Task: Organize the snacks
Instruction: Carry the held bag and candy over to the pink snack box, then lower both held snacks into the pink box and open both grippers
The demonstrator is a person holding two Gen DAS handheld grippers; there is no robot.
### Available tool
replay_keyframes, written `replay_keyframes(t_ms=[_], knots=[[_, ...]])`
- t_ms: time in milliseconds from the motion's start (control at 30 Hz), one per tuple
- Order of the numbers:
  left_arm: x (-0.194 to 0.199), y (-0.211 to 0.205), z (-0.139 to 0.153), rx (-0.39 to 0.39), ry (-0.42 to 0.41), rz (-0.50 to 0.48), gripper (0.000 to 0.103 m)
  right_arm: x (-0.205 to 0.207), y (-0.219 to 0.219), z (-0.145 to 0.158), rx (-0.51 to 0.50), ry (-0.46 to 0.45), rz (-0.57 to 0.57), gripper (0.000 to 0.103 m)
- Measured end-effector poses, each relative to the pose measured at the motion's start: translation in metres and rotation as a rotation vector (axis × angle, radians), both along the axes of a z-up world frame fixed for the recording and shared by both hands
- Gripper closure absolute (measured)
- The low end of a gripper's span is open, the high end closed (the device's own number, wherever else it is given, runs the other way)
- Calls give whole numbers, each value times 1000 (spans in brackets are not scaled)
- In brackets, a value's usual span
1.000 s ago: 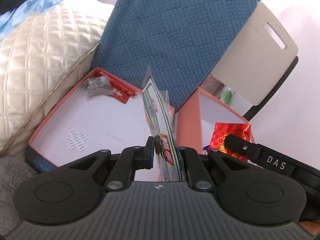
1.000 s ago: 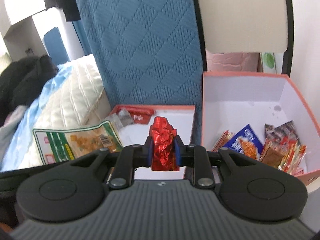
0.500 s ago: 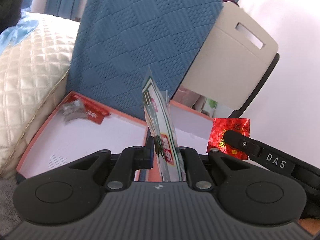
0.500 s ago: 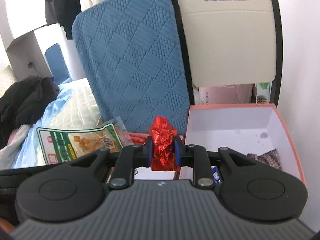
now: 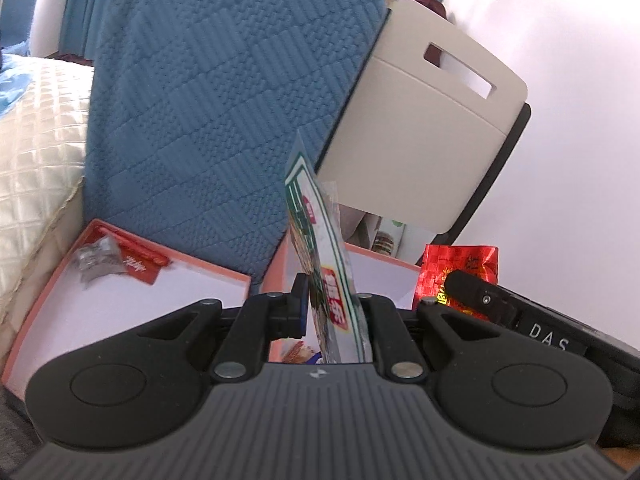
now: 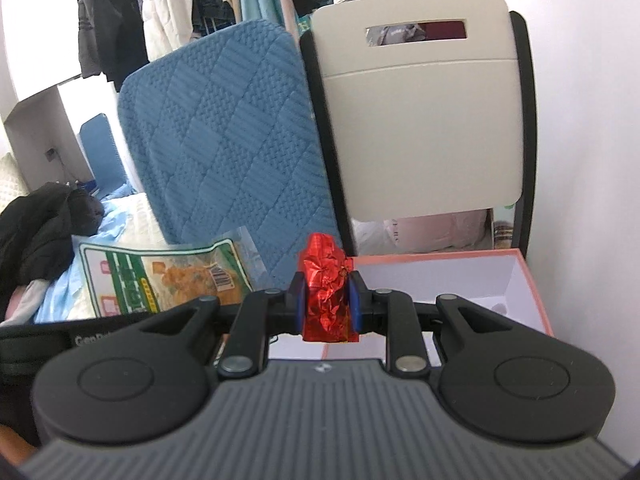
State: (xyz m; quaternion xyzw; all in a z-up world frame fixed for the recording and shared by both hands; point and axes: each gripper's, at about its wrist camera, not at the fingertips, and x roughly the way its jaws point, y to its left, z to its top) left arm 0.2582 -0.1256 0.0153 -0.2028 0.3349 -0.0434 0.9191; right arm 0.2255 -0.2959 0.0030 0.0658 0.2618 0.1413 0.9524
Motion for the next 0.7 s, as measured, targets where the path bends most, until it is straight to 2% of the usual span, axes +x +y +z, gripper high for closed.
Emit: replay_keyframes(t_ms=[300,700], knots=[[37,-43,-27,0,52,-52,91,22,-38,-21,-7,38,-49,78],[70,-92,-91,29,190,-114,91,54,-84,-89,-25,187,-108,78]])
